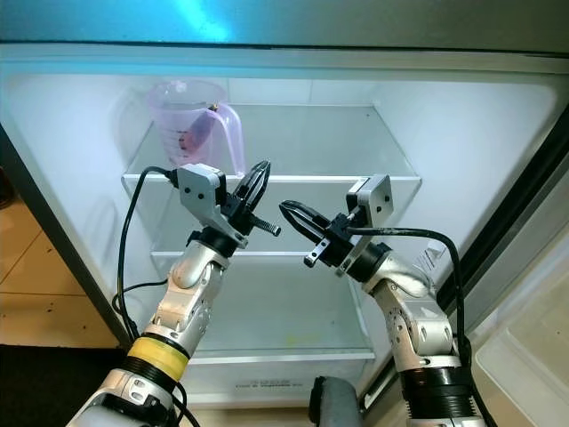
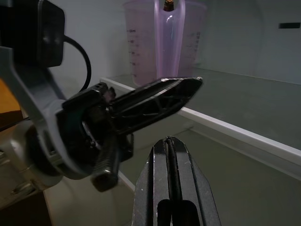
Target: Restocking fridge
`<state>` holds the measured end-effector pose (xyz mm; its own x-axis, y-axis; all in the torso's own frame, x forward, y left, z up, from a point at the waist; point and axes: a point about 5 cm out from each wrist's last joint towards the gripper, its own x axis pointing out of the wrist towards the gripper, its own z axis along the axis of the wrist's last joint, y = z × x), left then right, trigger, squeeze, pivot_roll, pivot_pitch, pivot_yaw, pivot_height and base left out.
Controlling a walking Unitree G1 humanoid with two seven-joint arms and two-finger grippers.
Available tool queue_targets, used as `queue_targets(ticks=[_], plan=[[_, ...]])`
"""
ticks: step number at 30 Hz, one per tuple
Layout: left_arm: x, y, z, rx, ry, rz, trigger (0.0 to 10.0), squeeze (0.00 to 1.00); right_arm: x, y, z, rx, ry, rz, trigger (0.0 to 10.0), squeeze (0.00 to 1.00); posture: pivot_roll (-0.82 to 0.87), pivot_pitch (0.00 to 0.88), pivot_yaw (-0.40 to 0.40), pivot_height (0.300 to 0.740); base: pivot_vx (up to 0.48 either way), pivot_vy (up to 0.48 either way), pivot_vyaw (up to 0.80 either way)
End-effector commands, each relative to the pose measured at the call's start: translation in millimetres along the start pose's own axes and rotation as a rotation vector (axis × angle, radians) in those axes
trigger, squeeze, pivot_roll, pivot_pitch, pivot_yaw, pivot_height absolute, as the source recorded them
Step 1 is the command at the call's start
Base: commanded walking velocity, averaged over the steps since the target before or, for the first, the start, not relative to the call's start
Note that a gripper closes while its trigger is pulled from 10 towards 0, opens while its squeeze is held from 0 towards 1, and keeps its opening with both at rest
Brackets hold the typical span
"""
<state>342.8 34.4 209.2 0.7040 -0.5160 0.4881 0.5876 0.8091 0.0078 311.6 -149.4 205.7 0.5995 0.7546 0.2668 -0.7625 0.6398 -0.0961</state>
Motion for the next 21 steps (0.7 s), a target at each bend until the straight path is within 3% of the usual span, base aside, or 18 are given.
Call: queue_targets(ticks=[1,6,15,16,21], plan=[[6.7,-1.5,3,0.021,-0.006,-0.033,10.0,0.00,0.2,1.8,-2,-0.002,0.014,0.004,10.0,0.00,-0.06,0.050,-0.013,0.420,0.000,0.000,0.00],[9.5,0.3,4,0.038,-0.010,-0.038,10.0,0.00,-0.3,2.1,-2,-0.002,0.014,0.002,10.0,0.00,-0.07,0.053,-0.011,0.420,0.000,0.000,0.00],[12.2,40.2,12,0.113,0.008,0.097,10.0,0.00,-1.6,1.8,-3,-0.003,0.018,-0.006,10.0,0.00,-0.07,0.053,-0.011,0.420,0.000,0.000,0.00],[12.3,49.9,16,0.128,0.005,0.134,10.0,0.00,-1.7,1.8,-3,-0.003,0.019,-0.006,10.0,0.00,-0.07,0.053,-0.011,0.420,0.000,0.000,0.00],[12.4,59.2,20,0.141,0.002,0.166,10.0,0.00,-1.9,1.7,-3,-0.002,0.019,-0.006,10.0,0.00,-0.07,0.052,-0.012,0.420,0.000,0.000,0.00]])
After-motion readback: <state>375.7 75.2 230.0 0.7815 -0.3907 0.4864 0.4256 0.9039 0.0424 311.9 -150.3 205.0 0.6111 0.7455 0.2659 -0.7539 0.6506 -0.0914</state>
